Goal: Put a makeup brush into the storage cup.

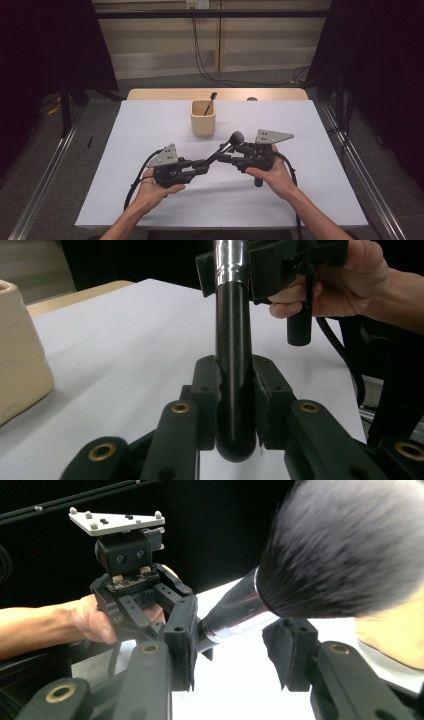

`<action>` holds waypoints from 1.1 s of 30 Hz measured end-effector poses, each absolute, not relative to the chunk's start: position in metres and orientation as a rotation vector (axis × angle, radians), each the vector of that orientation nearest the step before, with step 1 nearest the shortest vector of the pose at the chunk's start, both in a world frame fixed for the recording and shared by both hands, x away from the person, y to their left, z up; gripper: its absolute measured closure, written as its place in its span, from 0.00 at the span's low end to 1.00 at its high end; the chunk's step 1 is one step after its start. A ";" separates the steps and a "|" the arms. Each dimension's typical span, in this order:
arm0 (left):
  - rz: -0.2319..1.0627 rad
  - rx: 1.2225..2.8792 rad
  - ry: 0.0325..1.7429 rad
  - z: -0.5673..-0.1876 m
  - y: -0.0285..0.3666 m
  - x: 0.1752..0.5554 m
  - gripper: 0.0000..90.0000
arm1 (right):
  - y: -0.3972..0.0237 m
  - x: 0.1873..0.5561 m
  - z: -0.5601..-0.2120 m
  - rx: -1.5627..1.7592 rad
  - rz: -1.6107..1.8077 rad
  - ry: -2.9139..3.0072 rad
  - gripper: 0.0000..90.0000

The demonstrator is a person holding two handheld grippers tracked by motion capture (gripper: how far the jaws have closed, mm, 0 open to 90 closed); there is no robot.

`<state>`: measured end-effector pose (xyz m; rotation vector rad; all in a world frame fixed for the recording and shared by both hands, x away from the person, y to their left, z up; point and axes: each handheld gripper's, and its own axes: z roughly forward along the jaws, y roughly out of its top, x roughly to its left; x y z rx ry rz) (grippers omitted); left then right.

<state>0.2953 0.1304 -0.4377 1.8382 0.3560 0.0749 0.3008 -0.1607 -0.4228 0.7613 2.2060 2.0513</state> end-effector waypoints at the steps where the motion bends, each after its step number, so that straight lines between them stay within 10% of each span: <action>1: 0.076 1.840 0.355 -0.438 0.130 0.295 0.83 | -0.161 0.301 -0.423 0.769 2.061 2.203 0.65; 33: 0.093 1.868 0.366 -0.441 0.124 0.297 0.81 | -0.158 0.305 -0.420 0.848 2.173 2.200 0.79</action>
